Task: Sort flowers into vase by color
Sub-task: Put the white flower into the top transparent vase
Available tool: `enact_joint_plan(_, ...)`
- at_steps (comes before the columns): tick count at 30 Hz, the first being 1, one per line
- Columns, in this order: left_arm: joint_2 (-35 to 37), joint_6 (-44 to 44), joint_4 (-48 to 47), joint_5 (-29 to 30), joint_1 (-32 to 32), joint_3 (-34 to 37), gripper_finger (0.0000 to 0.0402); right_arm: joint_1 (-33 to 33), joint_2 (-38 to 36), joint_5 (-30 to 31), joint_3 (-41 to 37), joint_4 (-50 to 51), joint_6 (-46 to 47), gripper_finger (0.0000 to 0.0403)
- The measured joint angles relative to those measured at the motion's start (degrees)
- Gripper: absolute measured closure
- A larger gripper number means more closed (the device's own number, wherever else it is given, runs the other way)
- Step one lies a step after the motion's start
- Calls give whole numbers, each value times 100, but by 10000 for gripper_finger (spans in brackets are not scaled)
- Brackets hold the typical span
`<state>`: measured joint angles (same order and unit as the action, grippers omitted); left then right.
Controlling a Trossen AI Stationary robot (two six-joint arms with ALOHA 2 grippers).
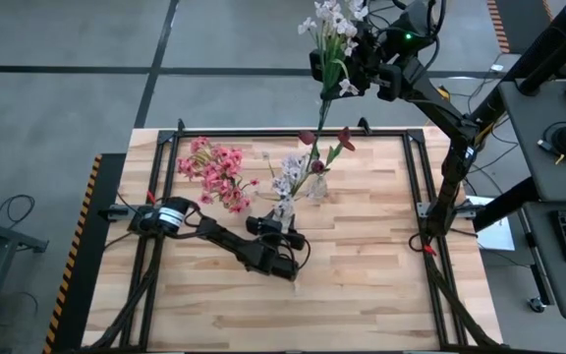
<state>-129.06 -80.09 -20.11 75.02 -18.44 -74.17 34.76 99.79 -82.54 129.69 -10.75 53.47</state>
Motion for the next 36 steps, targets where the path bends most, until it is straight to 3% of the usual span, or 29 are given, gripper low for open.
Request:
enact_joint_plan(14,145,-342,-538,-272,-100,4,129,-90,0,-101,0,1170,-658,385)
enact_joint_plan(29,184,-613,-782,-363,-201,2,129,-190,-35,-101,0,1222,-691,385)
enact_joint_plan(36,251,-1341,-1616,-440,-204,7,129,-219,-35,-101,0,1224,-666,385)
